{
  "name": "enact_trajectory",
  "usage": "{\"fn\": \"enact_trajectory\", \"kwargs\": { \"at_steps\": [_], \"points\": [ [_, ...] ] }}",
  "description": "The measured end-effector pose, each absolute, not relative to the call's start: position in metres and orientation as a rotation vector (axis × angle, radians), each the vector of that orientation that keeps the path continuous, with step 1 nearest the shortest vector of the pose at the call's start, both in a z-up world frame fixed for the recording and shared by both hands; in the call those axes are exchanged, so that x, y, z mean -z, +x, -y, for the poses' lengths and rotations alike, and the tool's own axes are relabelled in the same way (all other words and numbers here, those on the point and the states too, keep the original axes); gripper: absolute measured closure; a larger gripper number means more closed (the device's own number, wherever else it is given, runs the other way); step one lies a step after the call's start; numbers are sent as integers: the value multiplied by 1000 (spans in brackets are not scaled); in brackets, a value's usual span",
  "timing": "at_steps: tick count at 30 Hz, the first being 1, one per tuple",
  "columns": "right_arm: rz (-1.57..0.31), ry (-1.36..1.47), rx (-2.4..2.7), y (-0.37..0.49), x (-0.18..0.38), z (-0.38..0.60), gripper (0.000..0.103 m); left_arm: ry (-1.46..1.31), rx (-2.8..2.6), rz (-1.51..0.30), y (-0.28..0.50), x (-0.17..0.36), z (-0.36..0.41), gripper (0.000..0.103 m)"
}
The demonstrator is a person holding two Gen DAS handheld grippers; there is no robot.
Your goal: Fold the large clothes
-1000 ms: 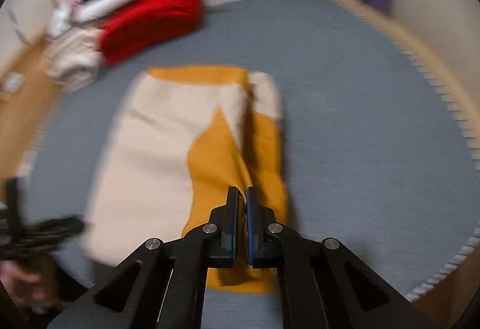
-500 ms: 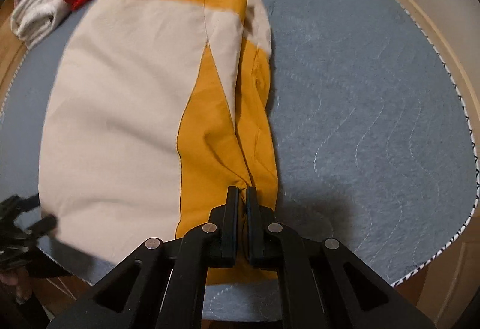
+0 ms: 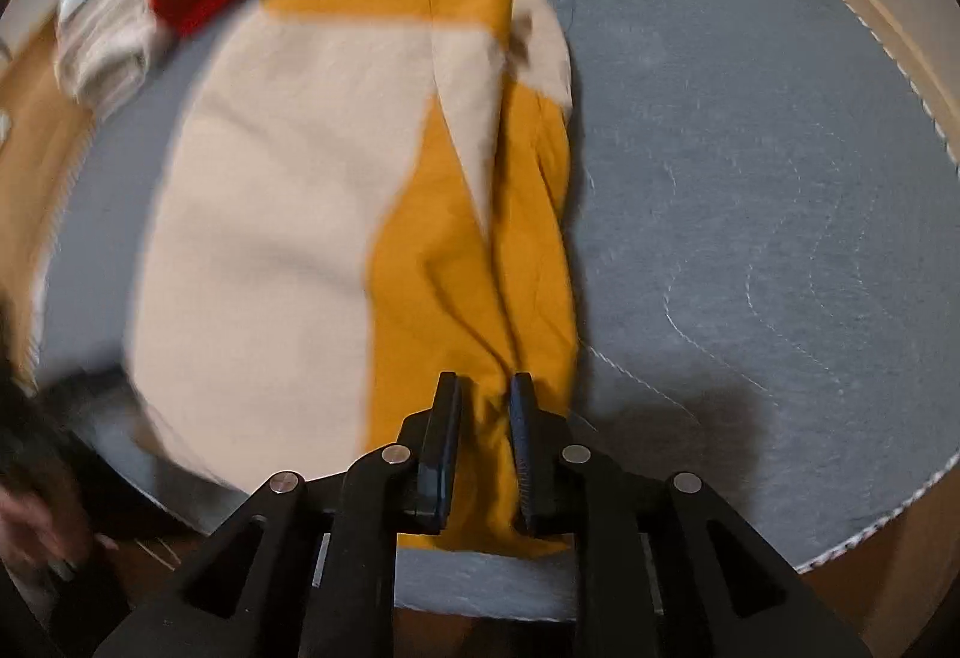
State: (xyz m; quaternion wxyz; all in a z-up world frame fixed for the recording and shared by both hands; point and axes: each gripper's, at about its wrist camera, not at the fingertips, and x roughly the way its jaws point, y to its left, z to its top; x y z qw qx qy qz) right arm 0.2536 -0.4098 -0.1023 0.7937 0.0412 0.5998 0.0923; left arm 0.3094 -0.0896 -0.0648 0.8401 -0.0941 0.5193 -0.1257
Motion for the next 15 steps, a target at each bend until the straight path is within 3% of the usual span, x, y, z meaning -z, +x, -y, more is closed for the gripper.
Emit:
{"fn": "enact_trajectory", "kwargs": {
  "at_steps": [3,11,15],
  "points": [
    [-1389,9,-179,249,129,407,99,-182,256,-1040,345,49,100,44],
    [-1391,-14,-195,246,137,412,101,-77,240,-1047,448,67,132,56],
    [-1408,-48,-193,253,141,410,101,-117,197,-1072,492,85,133,57]
  ]
}}
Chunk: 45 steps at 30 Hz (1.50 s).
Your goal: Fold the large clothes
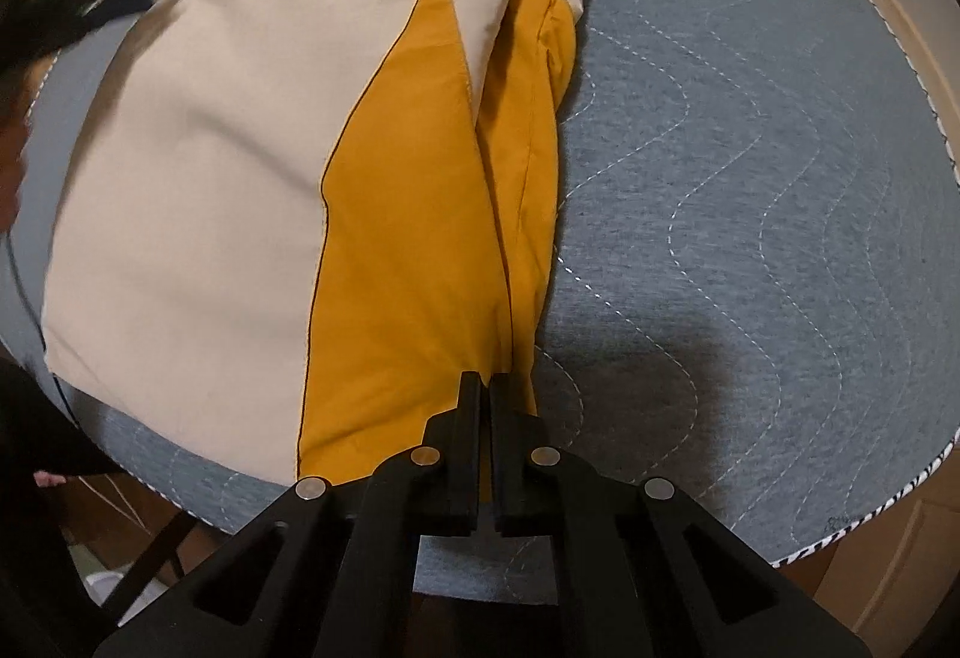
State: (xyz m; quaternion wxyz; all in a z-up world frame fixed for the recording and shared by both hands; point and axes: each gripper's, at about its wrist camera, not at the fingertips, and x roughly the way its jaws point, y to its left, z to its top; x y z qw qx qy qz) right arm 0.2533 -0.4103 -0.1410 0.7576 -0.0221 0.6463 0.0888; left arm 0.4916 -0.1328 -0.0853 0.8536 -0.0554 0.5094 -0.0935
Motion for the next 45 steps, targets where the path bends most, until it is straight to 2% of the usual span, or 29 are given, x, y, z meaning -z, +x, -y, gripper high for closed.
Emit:
{"fn": "enact_trajectory", "kwargs": {
  "at_steps": [6,10,14,17,19,22,24,27,28,31,33,35,36,37,38,41,45],
  "points": [
    [-1438,-56,-194,259,147,408,101,-115,133,-1105,544,105,142,57],
    [-1452,-68,-202,265,143,402,101,2,131,-1183,564,124,159,60],
    [-1461,-38,-203,271,138,406,97,-11,158,-1159,562,96,149,59],
    [-1397,-39,-189,273,108,418,95,-120,217,-1037,521,48,118,57],
    [-1260,-34,-188,264,74,425,92,-84,283,-1000,472,28,105,57],
    [-1113,23,-182,261,42,435,88,14,358,-1056,405,36,97,57],
    [-1082,75,-191,269,35,434,87,34,400,-1120,358,58,93,57],
    [-1163,105,-233,285,52,419,85,88,423,-1180,315,92,94,54],
    [-1225,80,-219,289,65,411,85,96,420,-1176,307,98,92,50],
    [-1362,21,-152,289,103,406,84,-7,404,-1177,305,89,77,45],
    [-1351,52,-134,291,99,408,82,-58,354,-1142,313,80,64,44],
    [-1304,120,-118,295,88,414,75,-137,303,-1102,319,74,45,33],
    [-1261,153,-111,295,79,417,56,-195,299,-1103,324,76,36,31],
    [-1222,160,-94,296,72,418,34,-248,300,-1120,331,82,29,30],
    [-1208,146,-71,297,70,419,27,-297,302,-1147,335,89,26,30],
    [-1257,129,-55,304,82,416,24,-484,329,-1253,352,122,12,30],
    [-1315,209,-56,315,98,419,24,-670,391,-1277,363,143,5,26]
  ]
}}
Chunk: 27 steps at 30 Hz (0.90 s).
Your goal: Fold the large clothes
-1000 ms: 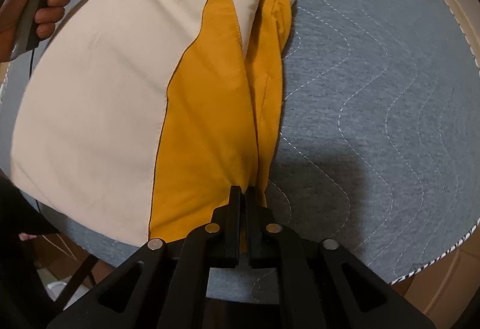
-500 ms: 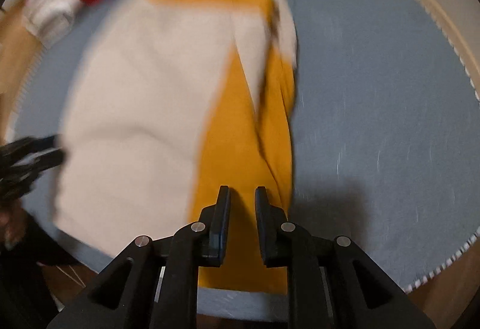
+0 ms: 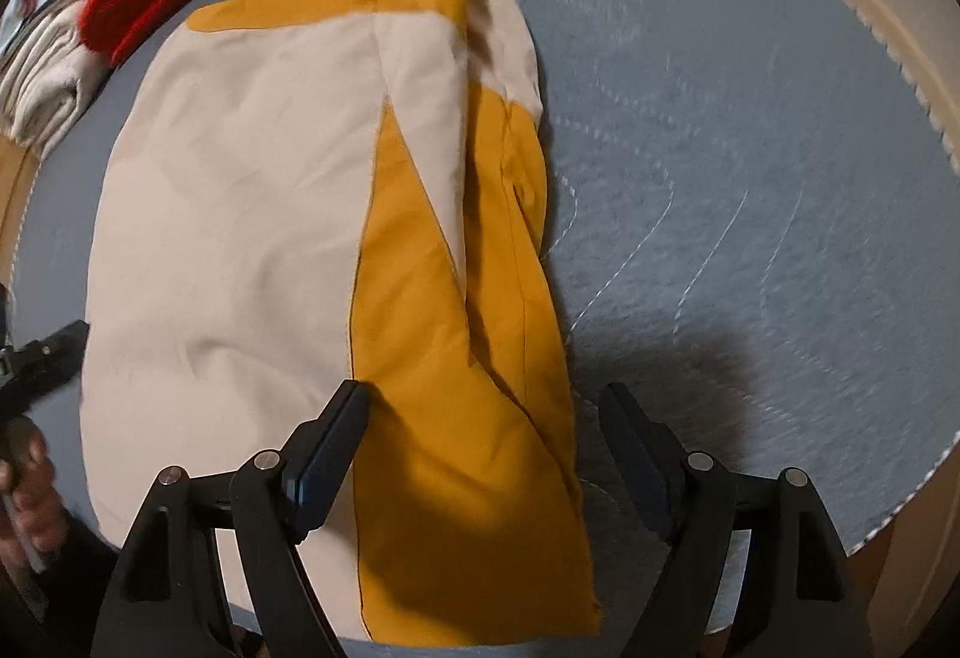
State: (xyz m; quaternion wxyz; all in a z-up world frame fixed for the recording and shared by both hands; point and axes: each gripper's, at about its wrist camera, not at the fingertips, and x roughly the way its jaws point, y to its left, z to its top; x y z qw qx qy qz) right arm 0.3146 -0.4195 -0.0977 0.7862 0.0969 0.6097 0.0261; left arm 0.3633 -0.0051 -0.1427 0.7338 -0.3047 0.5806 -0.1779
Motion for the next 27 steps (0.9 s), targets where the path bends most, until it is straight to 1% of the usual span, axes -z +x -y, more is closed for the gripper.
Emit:
{"fn": "enact_trajectory", "kwargs": {
  "at_steps": [4,7,10,11,12,14,15,16,17,18,19,24,27],
  "points": [
    [-1347,338,-83,326,109,435,24,-766,485,-1293,371,155,13,25],
    [-1366,410,-110,330,116,447,26,-821,520,-1272,379,162,16,24],
    [-1362,432,-136,330,118,451,33,-823,535,-1246,386,161,23,24],
    [-1359,431,-140,330,118,454,35,-822,531,-1240,388,160,24,25],
    [-1355,431,-146,330,117,452,40,-817,524,-1234,389,160,24,28],
    [-1344,431,-156,325,113,453,51,-765,497,-1227,393,152,31,45],
    [-1326,422,-163,323,109,449,62,-740,494,-1219,393,144,34,49],
    [-1310,404,-169,321,103,442,73,-722,498,-1210,394,134,37,58],
    [-1301,391,-170,312,98,427,76,-710,504,-1203,395,128,38,66],
    [-1294,380,-171,312,94,421,81,-692,515,-1191,397,116,38,69],
    [-1293,386,-170,313,91,417,84,-681,519,-1182,399,109,35,71],
    [-1248,423,-200,321,80,382,90,-628,455,-1119,405,68,-7,71],
    [-1185,440,-277,339,74,347,91,-653,383,-1074,413,53,-64,71]
  ]
}}
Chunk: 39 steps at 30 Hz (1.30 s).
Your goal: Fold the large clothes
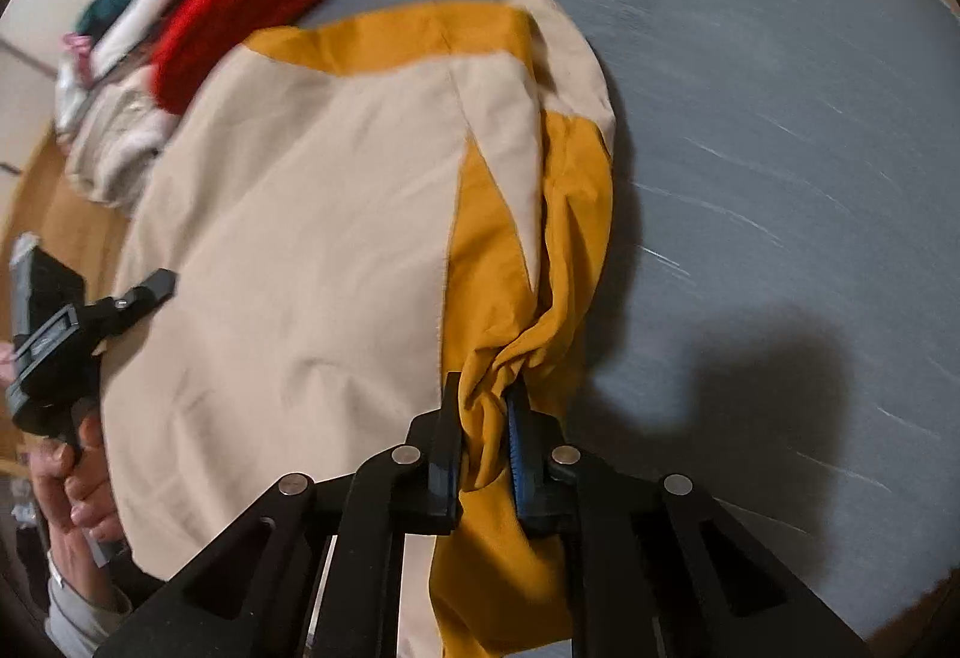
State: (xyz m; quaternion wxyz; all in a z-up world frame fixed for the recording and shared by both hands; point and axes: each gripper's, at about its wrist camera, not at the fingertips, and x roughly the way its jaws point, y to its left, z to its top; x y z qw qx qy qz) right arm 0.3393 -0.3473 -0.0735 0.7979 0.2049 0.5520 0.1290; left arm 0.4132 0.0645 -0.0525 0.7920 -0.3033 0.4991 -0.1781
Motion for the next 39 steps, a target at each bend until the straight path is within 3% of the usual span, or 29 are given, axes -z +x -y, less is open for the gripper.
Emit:
{"fn": "enact_trajectory", "kwargs": {
  "at_steps": [4,11,18,20,25,28,31,37,39],
  "points": [
    [-1134,451,-374,364,64,284,91,-666,279,-1071,412,55,-128,70],
    [-1149,245,-474,380,77,200,92,-690,160,-1223,404,104,-172,48],
    [-1191,185,-451,374,84,185,91,-587,181,-1258,350,83,-185,47],
    [-1199,191,-439,372,89,200,88,-594,216,-1281,333,85,-182,47],
    [-1226,229,-385,367,94,208,60,-663,241,-1354,307,118,-174,44],
    [-1269,191,-411,355,100,204,60,-701,255,-1348,299,120,-176,45],
    [-1302,170,-413,346,106,201,66,-567,242,-1328,301,110,-162,45],
    [-1286,80,-353,337,106,197,66,-298,128,-1271,312,74,-116,44],
    [-1234,0,-278,329,94,196,65,-162,45,-1230,301,55,-104,40]
  ]
}}
